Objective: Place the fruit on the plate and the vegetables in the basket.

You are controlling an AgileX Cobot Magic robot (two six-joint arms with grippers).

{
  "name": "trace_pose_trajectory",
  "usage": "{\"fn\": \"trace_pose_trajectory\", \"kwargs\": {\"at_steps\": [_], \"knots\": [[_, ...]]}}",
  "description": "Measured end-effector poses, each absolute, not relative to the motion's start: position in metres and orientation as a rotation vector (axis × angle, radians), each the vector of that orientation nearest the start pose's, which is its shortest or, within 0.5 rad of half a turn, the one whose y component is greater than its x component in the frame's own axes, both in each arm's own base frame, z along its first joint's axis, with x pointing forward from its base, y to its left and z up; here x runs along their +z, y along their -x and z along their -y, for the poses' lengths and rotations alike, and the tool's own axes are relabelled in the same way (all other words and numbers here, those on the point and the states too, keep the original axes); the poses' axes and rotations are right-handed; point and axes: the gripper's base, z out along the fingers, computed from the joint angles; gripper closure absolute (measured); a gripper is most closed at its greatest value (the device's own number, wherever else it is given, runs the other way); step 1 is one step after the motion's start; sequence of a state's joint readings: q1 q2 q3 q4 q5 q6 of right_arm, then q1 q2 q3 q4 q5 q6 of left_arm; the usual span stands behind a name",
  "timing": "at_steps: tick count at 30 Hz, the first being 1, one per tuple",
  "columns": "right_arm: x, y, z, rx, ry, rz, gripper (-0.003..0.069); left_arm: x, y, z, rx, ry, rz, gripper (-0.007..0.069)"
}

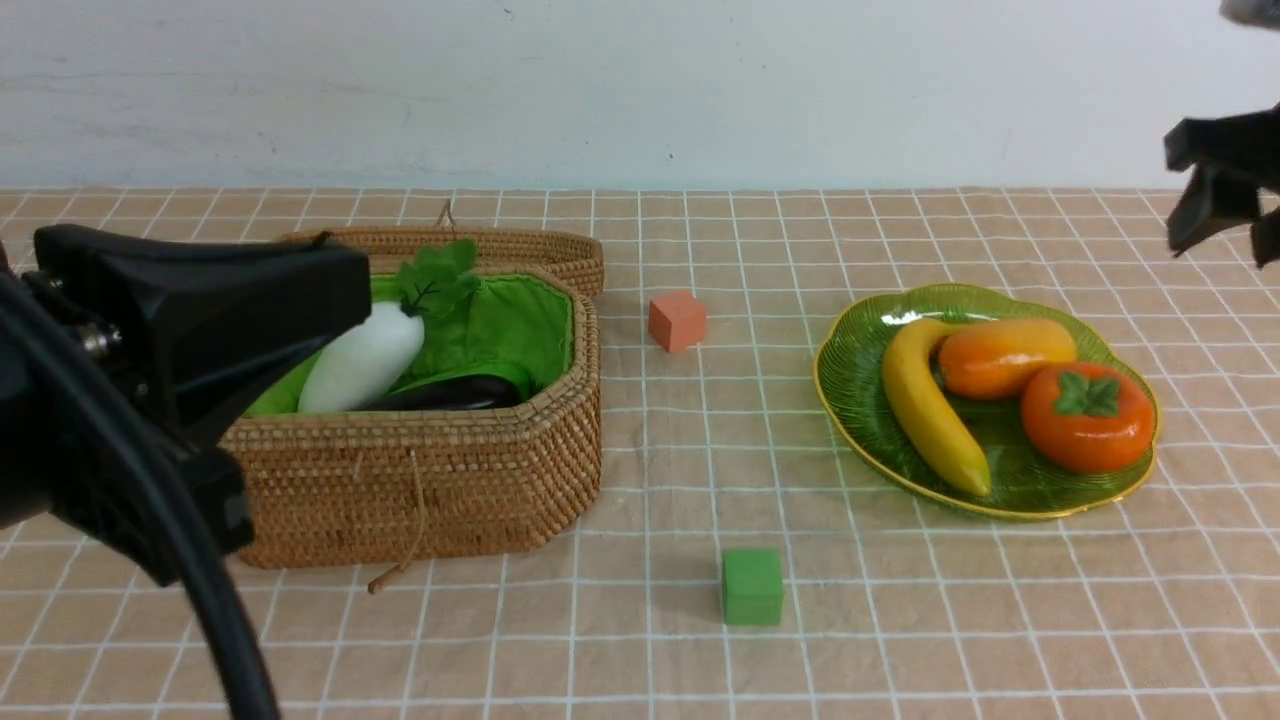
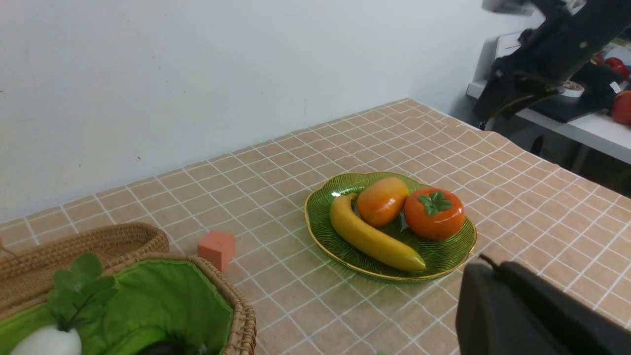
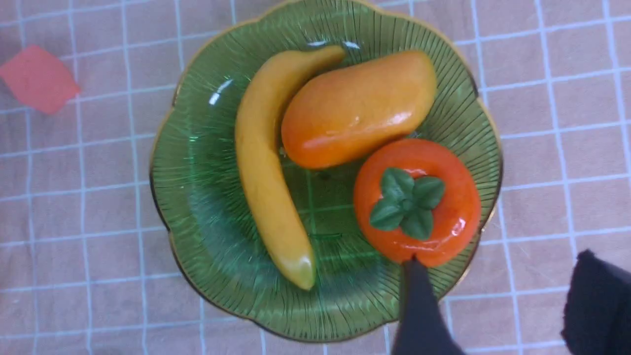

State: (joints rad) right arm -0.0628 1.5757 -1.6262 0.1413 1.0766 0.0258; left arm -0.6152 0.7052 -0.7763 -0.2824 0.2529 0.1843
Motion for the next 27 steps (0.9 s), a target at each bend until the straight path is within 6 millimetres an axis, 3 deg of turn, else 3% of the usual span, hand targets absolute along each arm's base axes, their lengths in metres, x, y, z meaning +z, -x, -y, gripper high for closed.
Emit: {"fn": "trace_pose_trajectory", "kwargs": {"at_steps": [3,4,6,7,9,10,11,17,21,27], "knots": [[0.408,-0.299,0.009,0.141,-0.128,-2.492,0.0451,0.378,-0.103,0.08,-0.617,-0.452,-1.586,0.0636],[0.409,-0.296,0.009,0.138,-0.128,-2.491,0.0461,0.377,-0.1,0.078,-0.62,-0.448,-1.575,0.0636],[0.417,-0.257,0.008,0.12,-0.12,-2.488,0.0552,0.357,-0.087,0.067,-0.625,-0.414,-1.537,0.0636],[0.417,-0.254,0.007,0.12,-0.12,-2.489,0.0566,0.355,-0.086,0.066,-0.626,-0.411,-1.534,0.0636],[0.411,-0.212,0.005,0.11,-0.117,-2.498,0.0638,0.334,-0.076,0.057,-0.625,-0.384,-1.5,0.0636],[0.412,-0.202,0.005,0.109,-0.116,-2.484,0.0649,0.331,-0.074,0.055,-0.624,-0.38,-1.495,0.0636],[0.406,-0.173,0.003,0.106,-0.114,-2.471,0.0664,0.315,-0.069,0.05,-0.62,-0.362,-1.474,0.0636],[0.376,-0.101,-0.002,0.106,-0.109,-2.395,0.0666,0.289,-0.065,0.045,-0.611,-0.344,-1.468,0.0636],[0.356,-0.076,-0.003,0.103,-0.107,-2.323,0.0666,0.278,-0.066,0.047,-0.609,-0.359,-1.516,0.0636],[0.34,-0.075,-0.004,0.122,-0.117,-2.209,0.0661,0.273,-0.065,0.048,-0.61,-0.383,-1.563,0.0636]]}}
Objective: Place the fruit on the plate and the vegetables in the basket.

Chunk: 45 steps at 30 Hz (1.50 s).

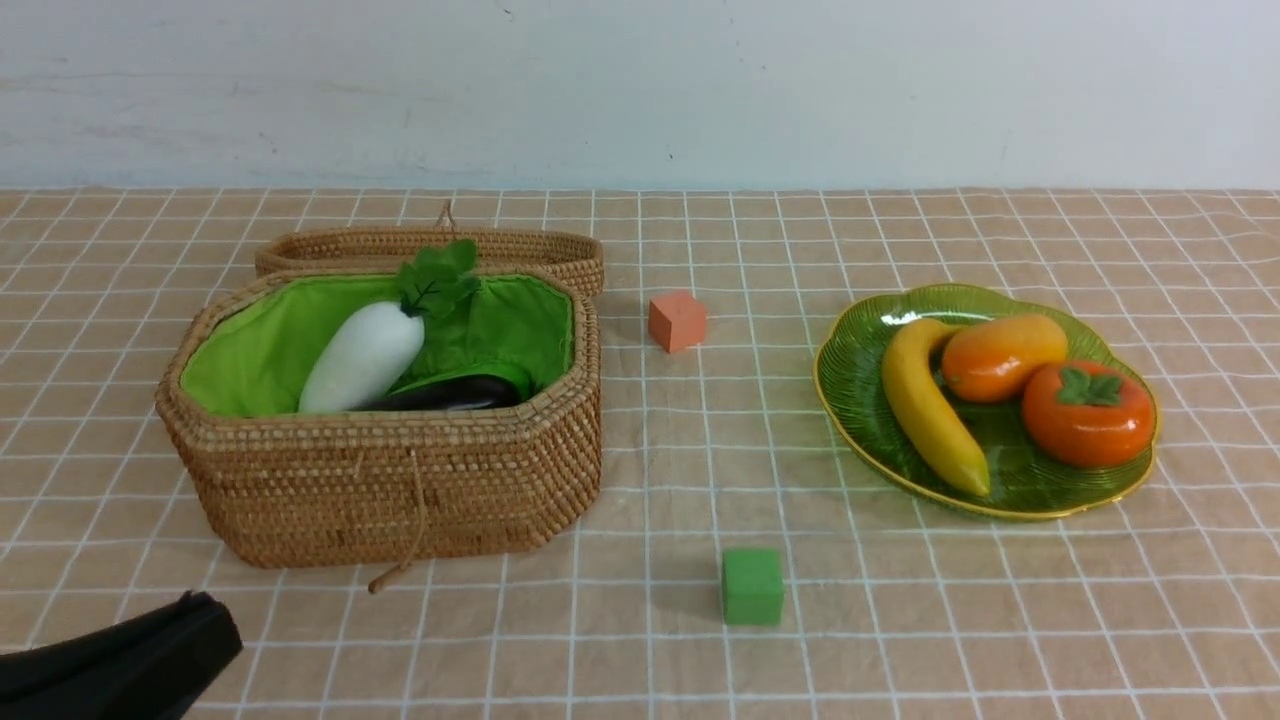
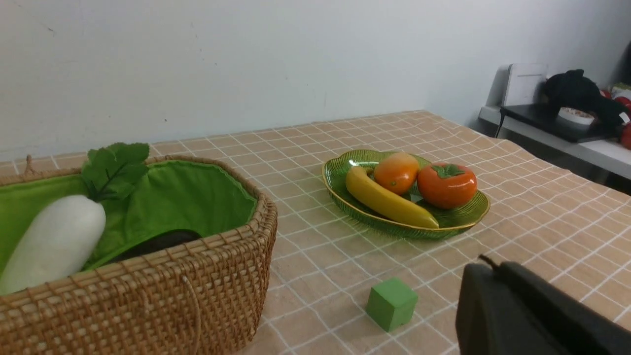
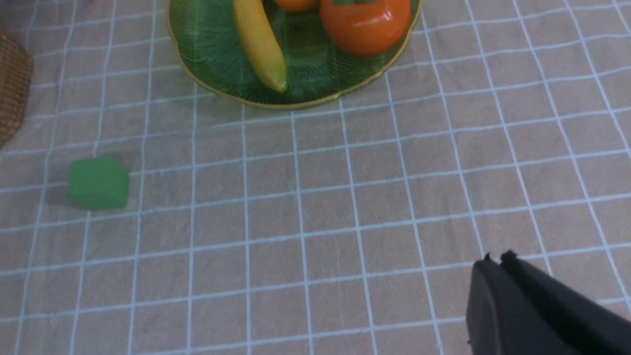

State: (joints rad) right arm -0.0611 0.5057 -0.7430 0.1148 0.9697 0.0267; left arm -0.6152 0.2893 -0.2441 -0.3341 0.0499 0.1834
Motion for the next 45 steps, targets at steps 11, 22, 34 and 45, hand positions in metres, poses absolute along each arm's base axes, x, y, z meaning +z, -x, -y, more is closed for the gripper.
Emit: {"fn": "trace_pose_trajectory", "kwargs": {"at_steps": [11,22,34,45], "knots": [[0.328,-0.078,-0.004,0.13,-0.126,-2.213,0.065,0.27,-0.065,0.048,-0.61,-0.39,-1.577,0.0631],[0.29,-0.081,0.004,-0.012,-0.087,-1.92,0.0666,0.27,-0.065,0.048,-0.61,-0.39,-1.578,0.062],[0.174,-0.052,0.003,-0.021,-0.076,-1.865,0.0664,0.27,-0.065,0.048,-0.61,-0.392,-1.58,0.0605],[0.174,-0.052,0.003,-0.015,-0.079,-1.865,0.0659,0.27,-0.064,0.048,-0.611,-0.391,-1.577,0.06]]}}
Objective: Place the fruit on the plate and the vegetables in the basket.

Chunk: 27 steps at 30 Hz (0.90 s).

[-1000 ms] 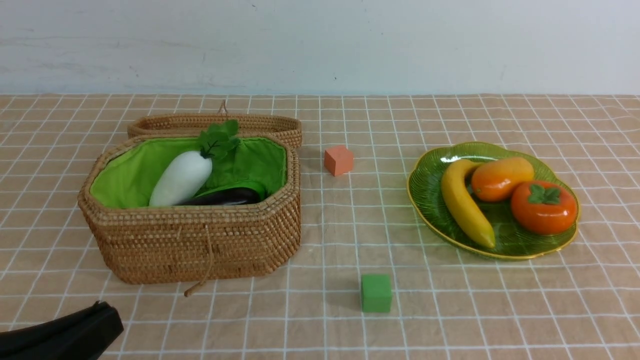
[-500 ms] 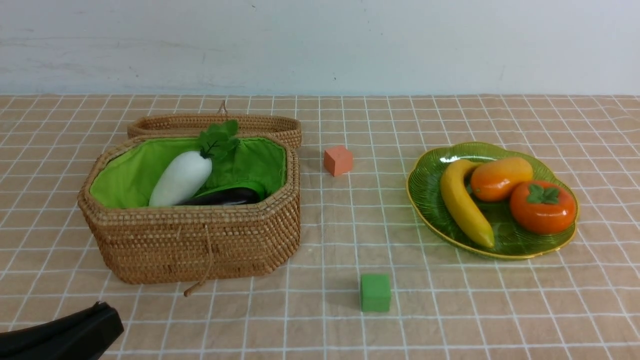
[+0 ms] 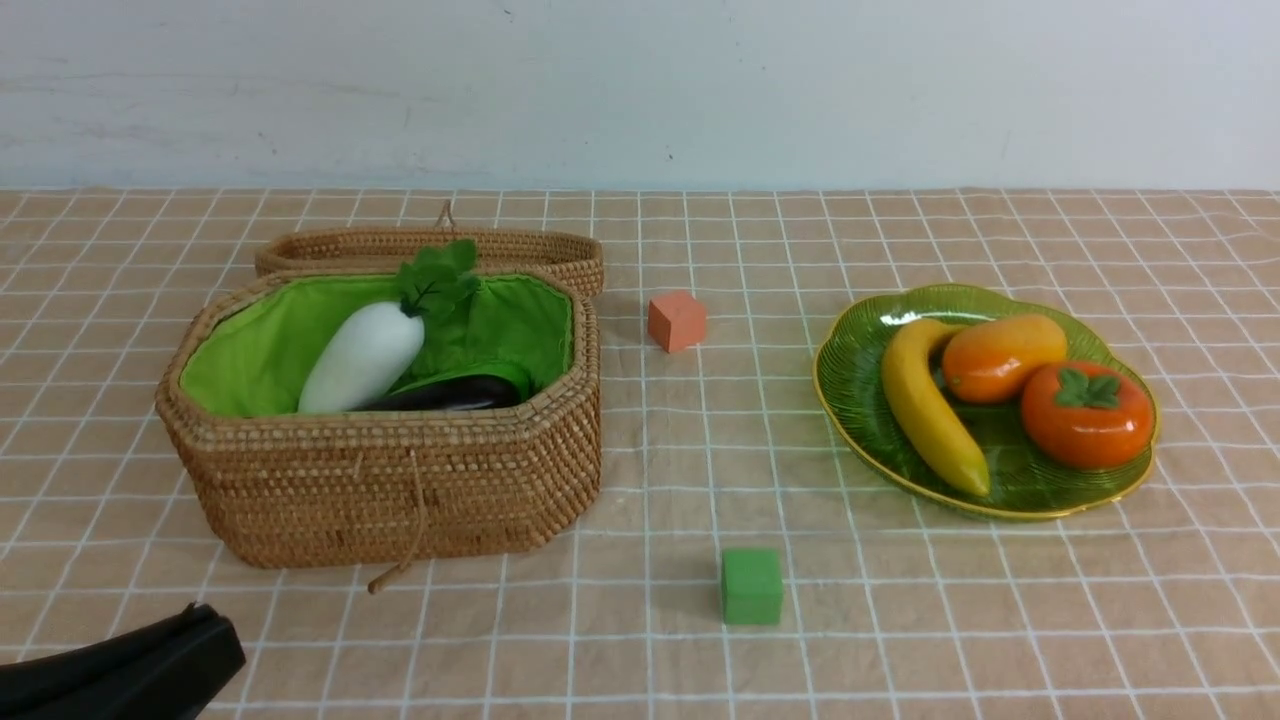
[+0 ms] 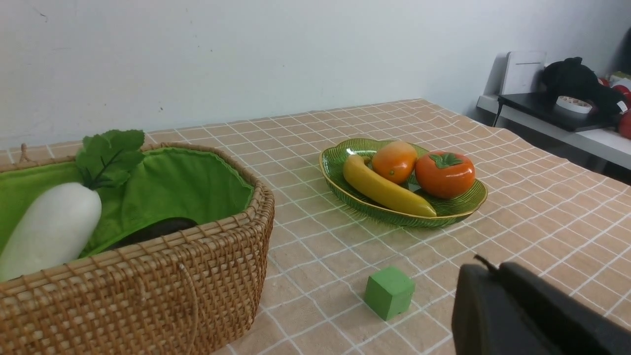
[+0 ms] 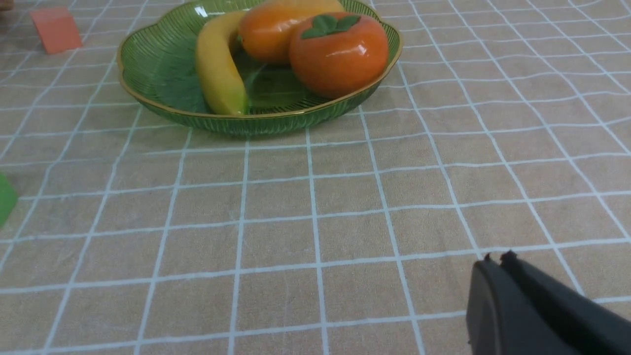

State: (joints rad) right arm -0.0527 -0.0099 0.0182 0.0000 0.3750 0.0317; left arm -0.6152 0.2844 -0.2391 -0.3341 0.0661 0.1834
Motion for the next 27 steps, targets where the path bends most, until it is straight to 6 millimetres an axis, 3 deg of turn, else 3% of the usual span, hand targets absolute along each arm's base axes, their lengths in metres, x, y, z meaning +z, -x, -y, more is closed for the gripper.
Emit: {"fn": "trace_pose_trajectory", "kwargs": {"at_steps": [19,25,27], "knots": [[0.174,-0.052,0.003,-0.009,-0.082,-1.865,0.0645,0.263,-0.068,0.045,-0.555,-0.362,-1.529,0.0589],[0.174,-0.052,0.003,-0.009,-0.082,-1.865,0.0643,0.236,-0.065,0.019,-0.343,-0.122,-1.483,0.0638],[0.174,-0.052,0.003,-0.009,-0.082,-1.865,0.064,0.216,-0.06,0.011,-0.257,-0.049,-1.498,0.0638]]}}
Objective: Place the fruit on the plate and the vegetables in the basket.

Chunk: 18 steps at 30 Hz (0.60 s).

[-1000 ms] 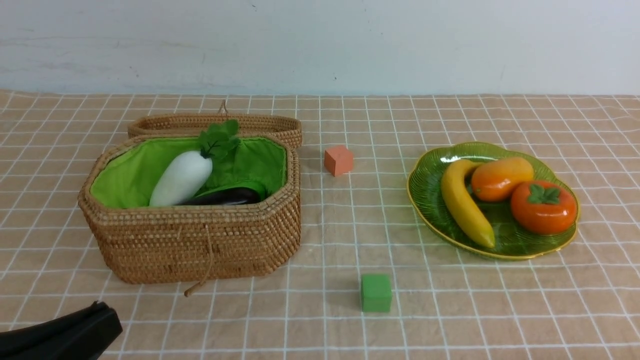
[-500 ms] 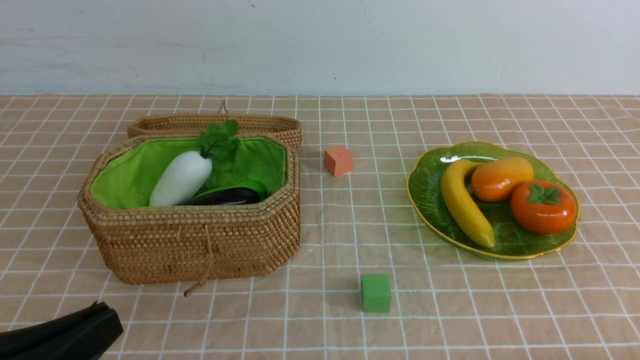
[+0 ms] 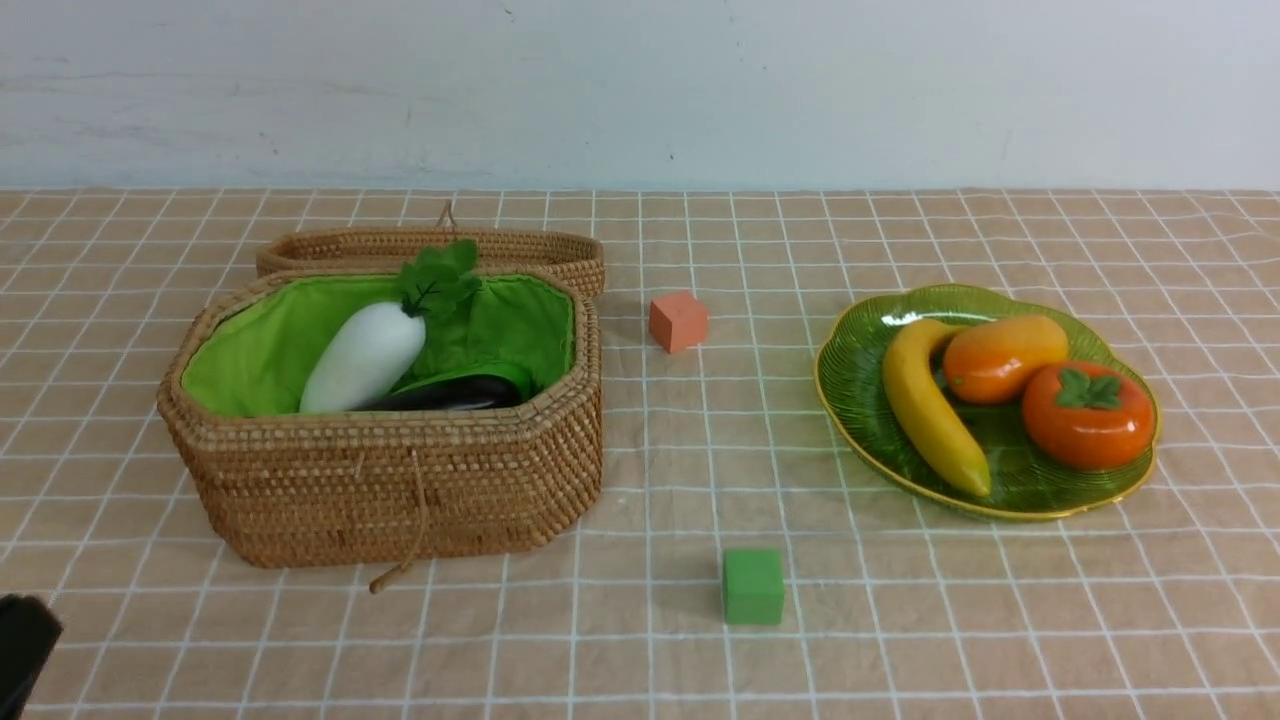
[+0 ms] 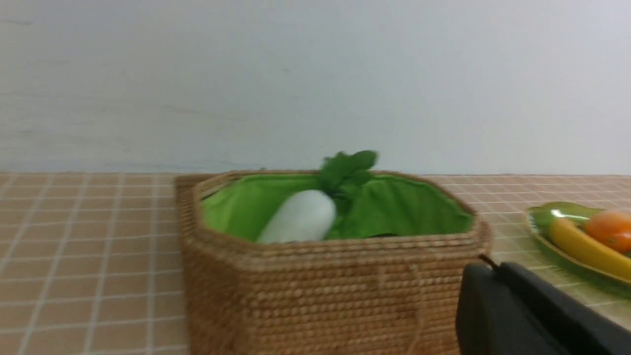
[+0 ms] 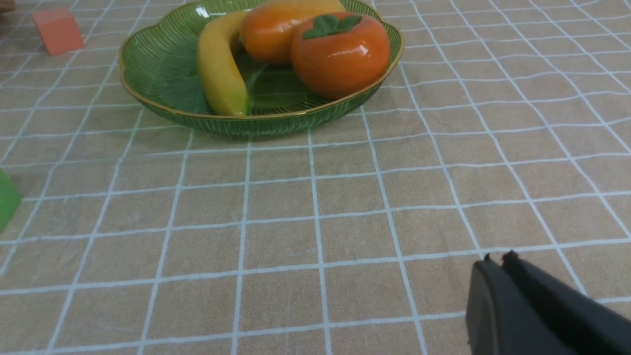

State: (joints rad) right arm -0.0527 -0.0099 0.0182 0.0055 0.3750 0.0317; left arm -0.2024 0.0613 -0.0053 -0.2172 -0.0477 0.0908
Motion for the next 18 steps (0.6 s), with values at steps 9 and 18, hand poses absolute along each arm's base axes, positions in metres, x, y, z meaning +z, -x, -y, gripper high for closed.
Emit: {"fn": "trace_pose_trajectory", "kwargs": {"at_steps": [9,18], "knots": [[0.174,-0.052,0.003,-0.008,-0.083,-1.866,0.0628,0.169,-0.052,0.009,-0.285,0.14,-1.89,0.0638],[0.174,-0.052,0.003,-0.015,-0.079,-1.865,0.0622,0.169,-0.052,0.009,-0.345,0.222,-1.887,0.0638]]}}
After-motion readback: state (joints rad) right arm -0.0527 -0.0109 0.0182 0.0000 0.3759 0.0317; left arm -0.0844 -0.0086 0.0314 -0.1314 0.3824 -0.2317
